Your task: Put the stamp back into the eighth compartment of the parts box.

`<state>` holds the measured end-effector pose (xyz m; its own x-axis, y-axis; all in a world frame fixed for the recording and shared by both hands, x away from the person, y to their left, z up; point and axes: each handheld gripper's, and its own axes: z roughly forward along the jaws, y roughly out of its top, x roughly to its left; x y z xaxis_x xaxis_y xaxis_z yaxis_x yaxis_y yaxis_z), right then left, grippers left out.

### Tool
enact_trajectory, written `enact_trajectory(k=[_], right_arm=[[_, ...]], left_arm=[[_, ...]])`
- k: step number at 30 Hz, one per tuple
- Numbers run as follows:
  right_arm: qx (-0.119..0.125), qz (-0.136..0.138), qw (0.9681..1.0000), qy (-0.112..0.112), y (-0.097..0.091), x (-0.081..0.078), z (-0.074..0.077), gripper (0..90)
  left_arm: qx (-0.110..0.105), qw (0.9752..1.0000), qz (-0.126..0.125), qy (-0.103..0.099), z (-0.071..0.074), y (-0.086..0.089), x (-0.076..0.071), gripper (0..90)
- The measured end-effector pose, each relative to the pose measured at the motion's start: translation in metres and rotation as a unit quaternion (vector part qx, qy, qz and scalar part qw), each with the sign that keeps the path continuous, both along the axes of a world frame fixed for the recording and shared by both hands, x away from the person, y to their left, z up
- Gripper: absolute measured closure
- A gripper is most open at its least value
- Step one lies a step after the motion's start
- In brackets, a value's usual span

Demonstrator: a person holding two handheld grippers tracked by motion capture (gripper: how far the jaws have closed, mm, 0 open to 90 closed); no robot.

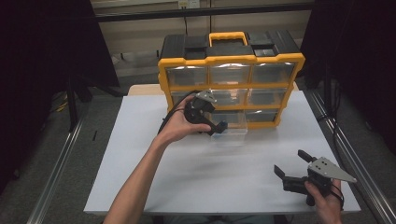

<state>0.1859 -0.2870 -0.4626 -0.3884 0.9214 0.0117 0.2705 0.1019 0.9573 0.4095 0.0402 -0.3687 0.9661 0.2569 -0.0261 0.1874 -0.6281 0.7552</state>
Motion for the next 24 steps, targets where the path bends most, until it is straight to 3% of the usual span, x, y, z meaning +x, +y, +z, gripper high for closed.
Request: enact_trajectory(k=[3, 4, 8, 9, 10, 11, 13, 15, 17, 20, 24], right_arm=[[0.002, 0.0, 1.0, 0.002, 0.0, 0.0, 0.0, 0.1], [0.003, -0.002, 1.0, 0.003, 0.0, 0.0, 0.0, 0.1], [0.003, -0.002, 1.0, 0.003, 0.0, 0.0, 0.0, 0.1], [0.003, -0.001, 1.0, 0.003, 0.0, 0.0, 0.0, 0.1], [0.002, -0.001, 1.0, 0.003, 0.0, 0.0, 0.0, 0.1], [0.003, -0.002, 1.0, 0.002, 0.0, 0.0, 0.0, 0.1], [0.004, -0.001, 1.0, 0.003, 0.0, 0.0, 0.0, 0.1], [0.003, 0.0, 1.0, 0.002, 0.0, 0.0, 0.0, 0.1], [0.003, -0.001, 1.0, 0.002, 0.0, 0.0, 0.0, 0.1], [0.002, -0.003, 1.0, 0.002, 0.0, 0.0, 0.0, 0.1], [0.002, -0.004, 1.0, 0.002, 0.0, 0.0, 0.0, 0.1]], left_arm=[[-0.022, 0.9995, 0.024, 0.002, -0.004, 0.007, -0.003, 5.5], [-0.023, 0.9995, 0.021, 0.009, -0.005, 0.01, -0.005, 5.1], [-0.037, 0.9991, 0.019, 0.0, -0.011, 0.018, -0.011, 4.0], [-0.043, 0.9986, 0.031, 0.0, -0.012, 0.02, -0.013, 4.0], [-0.034, 0.9986, 0.039, -0.004, -0.012, 0.024, -0.013, 4.0], [-0.045, 0.9979, 0.046, -0.006, -0.013, 0.026, -0.014, 3.8], [-0.067, 0.996, 0.059, -0.001, -0.015, 0.034, -0.017, 3.5], [-0.078, 0.9942, 0.072, -0.009, -0.018, 0.041, -0.021, 3.5], [-0.101, 0.9906, 0.093, -0.005, -0.024, 0.046, -0.024, 3.5], [-0.11, 0.9876, 0.111, -0.013, -0.031, 0.058, -0.027, 3.5], [-0.13, 0.9811, 0.143, -0.018, -0.036, 0.072, -0.032, 3.5]])
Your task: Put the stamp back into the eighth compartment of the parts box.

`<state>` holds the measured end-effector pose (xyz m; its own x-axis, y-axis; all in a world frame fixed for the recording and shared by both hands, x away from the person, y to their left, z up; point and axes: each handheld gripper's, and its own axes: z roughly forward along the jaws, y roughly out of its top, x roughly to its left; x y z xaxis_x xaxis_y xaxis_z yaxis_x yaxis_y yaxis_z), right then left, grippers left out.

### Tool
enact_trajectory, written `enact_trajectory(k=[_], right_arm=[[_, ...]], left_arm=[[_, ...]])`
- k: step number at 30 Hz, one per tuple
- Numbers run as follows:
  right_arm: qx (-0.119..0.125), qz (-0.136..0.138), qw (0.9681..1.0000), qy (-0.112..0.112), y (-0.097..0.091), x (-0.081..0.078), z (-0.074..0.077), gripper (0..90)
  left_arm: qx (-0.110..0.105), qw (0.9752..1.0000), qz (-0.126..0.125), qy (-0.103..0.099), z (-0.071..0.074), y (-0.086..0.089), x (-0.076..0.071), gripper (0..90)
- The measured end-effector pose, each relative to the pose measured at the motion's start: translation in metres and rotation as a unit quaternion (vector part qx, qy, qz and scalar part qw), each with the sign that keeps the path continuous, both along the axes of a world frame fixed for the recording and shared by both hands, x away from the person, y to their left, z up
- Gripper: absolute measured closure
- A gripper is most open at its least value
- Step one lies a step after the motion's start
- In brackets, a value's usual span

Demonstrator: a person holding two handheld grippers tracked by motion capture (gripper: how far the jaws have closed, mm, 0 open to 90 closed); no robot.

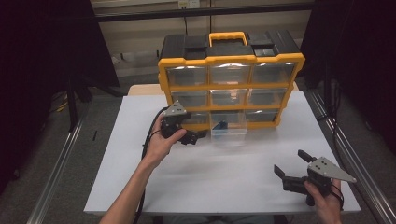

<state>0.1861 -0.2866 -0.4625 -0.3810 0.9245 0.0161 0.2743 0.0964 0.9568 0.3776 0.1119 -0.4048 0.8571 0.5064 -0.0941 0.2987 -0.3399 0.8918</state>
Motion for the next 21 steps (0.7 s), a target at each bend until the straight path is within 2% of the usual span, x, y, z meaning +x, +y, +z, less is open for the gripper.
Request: enact_trajectory(k=[1, 3, 6, 7, 10, 11, 12, 13, 14, 15, 16, 18, 20, 21], right_arm=[[-0.001, 0.001, 1.0, 0.0, 0.0, 0.0, 0.0, 0.1], [-0.001, 0.002, 1.0, 0.001, 0.0, 0.0, 0.0, 0.1], [0.0, 0.0, 1.0, 0.0, 0.0, 0.0, 0.0, 0.1], [0.0, 0.0, 1.0, 0.001, 0.0, 0.0, 0.0, 0.1], [-0.001, -0.001, 1.0, 0.0, 0.0, 0.0, 0.0, 0.1], [0.0, 0.0, 1.0, 0.001, 0.0, 0.0, 0.0, 0.1], [0.0, -0.001, 1.0, 0.001, 0.0, 0.0, 0.0, 0.1], [-0.001, -0.001, 1.0, 0.0, 0.0, 0.0, 0.0, 0.1], [-0.001, -0.002, 1.0, 0.0, 0.0, 0.0, 0.0, 0.1], [-0.001, 0.0, 1.0, 0.0, 0.0, 0.0, 0.0, 0.1], [0.0, -0.001, 1.0, 0.001, 0.0, 0.0, 0.0, 0.1], [0.001, -0.001, 1.0, 0.001, 0.0, 0.0, 0.0, 0.1], [0.0, -0.003, 1.0, 0.001, 0.0, 0.0, 0.0, 0.1], [-0.001, -0.001, 1.0, 0.001, 0.0, 0.0, 0.0, 0.1]], left_arm=[[-0.01, 0.9999, 0.005, -0.002, -0.002, 0.003, -0.001, 3.5], [-0.011, 0.9995, 0.027, -0.008, -0.005, 0.007, -0.006, 3.5], [-0.005, 0.9987, 0.043, -0.025, -0.012, 0.012, -0.013, 3.5], [-0.002, 0.9985, 0.047, -0.026, -0.014, 0.014, -0.014, 3.5], [-0.013, 0.9983, 0.054, -0.021, -0.022, 0.019, -0.02, 3.5], [-0.02, 0.9978, 0.058, -0.025, -0.023, 0.021, -0.022, 3.5], [-0.017, 0.997, 0.07, -0.03, -0.024, 0.024, -0.025, 3.6], [-0.021, 0.997, 0.068, -0.03, -0.025, 0.026, -0.026, 4.1], [-0.021, 0.9949, 0.088, -0.044, -0.026, 0.028, -0.031, 4.9], [-0.022, 0.994, 0.092, -0.054, -0.027, 0.032, -0.033, 5.1], [-0.034, 0.9933, 0.1, -0.047, -0.03, 0.034, -0.035, 5.1], [-0.035, 0.9923, 0.112, -0.041, -0.034, 0.039, -0.039, 5.1], [-0.035, 0.9916, 0.115, -0.046, -0.037, 0.043, -0.042, 5.1], [-0.05, 0.9914, 0.114, -0.04, -0.039, 0.044, -0.044, 5.1]])
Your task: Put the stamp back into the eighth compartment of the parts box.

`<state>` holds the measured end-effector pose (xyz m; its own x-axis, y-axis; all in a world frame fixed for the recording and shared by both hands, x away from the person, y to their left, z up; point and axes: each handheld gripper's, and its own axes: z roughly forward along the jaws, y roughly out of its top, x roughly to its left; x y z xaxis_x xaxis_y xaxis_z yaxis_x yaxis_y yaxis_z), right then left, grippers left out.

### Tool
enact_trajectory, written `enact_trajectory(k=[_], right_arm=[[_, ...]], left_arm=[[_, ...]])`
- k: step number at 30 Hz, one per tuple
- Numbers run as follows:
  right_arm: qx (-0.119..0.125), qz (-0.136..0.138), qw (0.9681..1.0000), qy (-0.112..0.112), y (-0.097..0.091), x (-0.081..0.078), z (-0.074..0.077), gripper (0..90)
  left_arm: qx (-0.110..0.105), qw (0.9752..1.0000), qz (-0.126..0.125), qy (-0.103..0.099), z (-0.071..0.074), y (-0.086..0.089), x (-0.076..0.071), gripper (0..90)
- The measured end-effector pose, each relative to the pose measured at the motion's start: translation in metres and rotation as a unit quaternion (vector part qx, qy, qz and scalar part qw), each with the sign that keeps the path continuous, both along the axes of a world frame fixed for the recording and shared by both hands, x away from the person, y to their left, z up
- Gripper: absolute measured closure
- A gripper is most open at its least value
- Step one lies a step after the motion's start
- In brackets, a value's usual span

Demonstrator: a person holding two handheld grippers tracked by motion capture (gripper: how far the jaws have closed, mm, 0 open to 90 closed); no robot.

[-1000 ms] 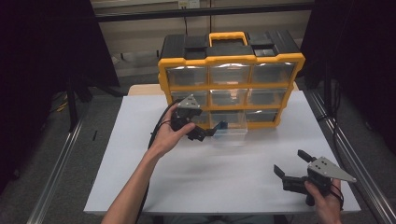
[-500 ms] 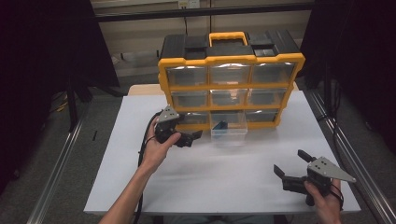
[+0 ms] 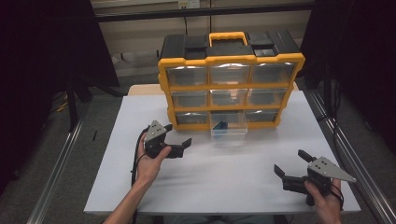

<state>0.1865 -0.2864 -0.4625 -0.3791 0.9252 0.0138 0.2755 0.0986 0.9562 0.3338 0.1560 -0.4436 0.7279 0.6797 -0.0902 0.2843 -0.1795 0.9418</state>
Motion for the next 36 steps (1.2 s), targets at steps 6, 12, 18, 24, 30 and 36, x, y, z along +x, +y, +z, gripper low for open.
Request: enact_trajectory(k=[6, 12, 18, 24, 30, 36], right_arm=[[-0.001, -0.001, 1.0, -0.002, 0.0, -0.001, 0.001, 0.1], [-0.004, -0.004, 1.0, -0.004, 0.0, -0.002, 0.001, 0.0], [-0.009, 0.001, 0.9999, -0.004, 0.002, -0.002, 0.002, 0.0], [-0.008, -0.003, 1.0, -0.004, 0.001, -0.001, 0.002, 0.0], [-0.007, -0.009, 0.9999, -0.004, 0.0, 0.001, 0.001, 0.0], [-0.009, -0.005, 0.9999, -0.004, 0.001, 0.0, 0.001, 0.1]], left_arm=[[0.004, 0.9999, 0.006, -0.015, 0.001, 0.01, -0.017, 5.0], [0.0, 0.9997, 0.008, -0.022, -0.006, 0.025, -0.031, 4.5], [-0.025, 0.9993, 0.023, -0.018, -0.01, 0.046, -0.039, 3.9], [-0.026, 0.9992, 0.029, -0.012, -0.013, 0.062, -0.047, 3.8], [-0.023, 0.9988, 0.037, -0.021, -0.013, 0.072, -0.059, 3.8], [-0.029, 0.9988, 0.035, -0.019, -0.012, 0.074, -0.071, 3.8]])
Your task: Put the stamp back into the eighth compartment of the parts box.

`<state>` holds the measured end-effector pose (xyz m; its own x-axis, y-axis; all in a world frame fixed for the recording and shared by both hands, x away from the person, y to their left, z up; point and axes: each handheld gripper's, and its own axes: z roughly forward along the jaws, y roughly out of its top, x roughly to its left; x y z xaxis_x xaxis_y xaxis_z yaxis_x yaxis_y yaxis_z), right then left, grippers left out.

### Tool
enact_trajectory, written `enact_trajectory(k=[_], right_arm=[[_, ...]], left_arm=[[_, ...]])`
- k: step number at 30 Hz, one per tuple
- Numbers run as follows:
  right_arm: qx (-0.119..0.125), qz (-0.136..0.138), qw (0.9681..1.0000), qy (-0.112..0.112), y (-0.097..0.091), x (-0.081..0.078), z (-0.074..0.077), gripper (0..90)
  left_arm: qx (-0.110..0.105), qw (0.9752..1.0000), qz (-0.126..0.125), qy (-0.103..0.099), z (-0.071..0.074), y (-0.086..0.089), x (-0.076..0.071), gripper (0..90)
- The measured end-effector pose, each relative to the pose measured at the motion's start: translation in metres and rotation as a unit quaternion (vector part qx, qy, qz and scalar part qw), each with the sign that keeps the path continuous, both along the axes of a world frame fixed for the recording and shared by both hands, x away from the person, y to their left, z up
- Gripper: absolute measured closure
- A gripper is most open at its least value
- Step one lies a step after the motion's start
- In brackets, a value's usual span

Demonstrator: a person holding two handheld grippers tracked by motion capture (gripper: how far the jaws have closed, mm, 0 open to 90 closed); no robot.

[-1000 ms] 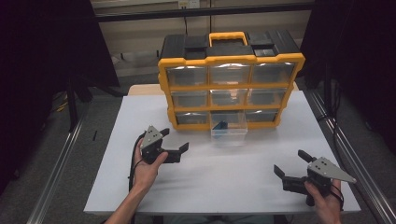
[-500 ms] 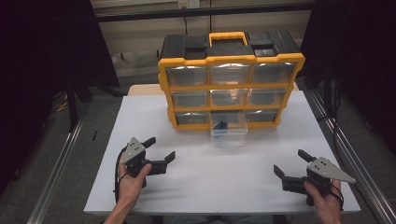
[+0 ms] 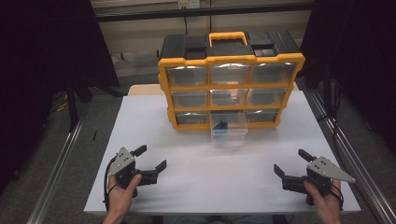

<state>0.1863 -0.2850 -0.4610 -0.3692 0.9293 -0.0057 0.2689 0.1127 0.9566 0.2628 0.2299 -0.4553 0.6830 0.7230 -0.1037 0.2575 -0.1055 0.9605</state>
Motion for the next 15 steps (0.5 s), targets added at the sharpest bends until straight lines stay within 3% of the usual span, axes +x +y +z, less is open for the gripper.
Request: enact_trajectory(k=[7, 15], right_arm=[[0.001, 0.001, 1.0, -0.002, -0.001, -0.0023, 0.0004, 0.1], [0.003, 0.003, 1.0, -0.003, -0.0005, -0.0016, 0.0001, 0.1]], left_arm=[[0.017, 0.9993, 0.033, 0.005, -0.0033, 0.002, -0.0079, 3.3], [0.009, 0.9997, 0.023, 0.006, -0.0035, 0.0015, -0.0038, 3.2]])
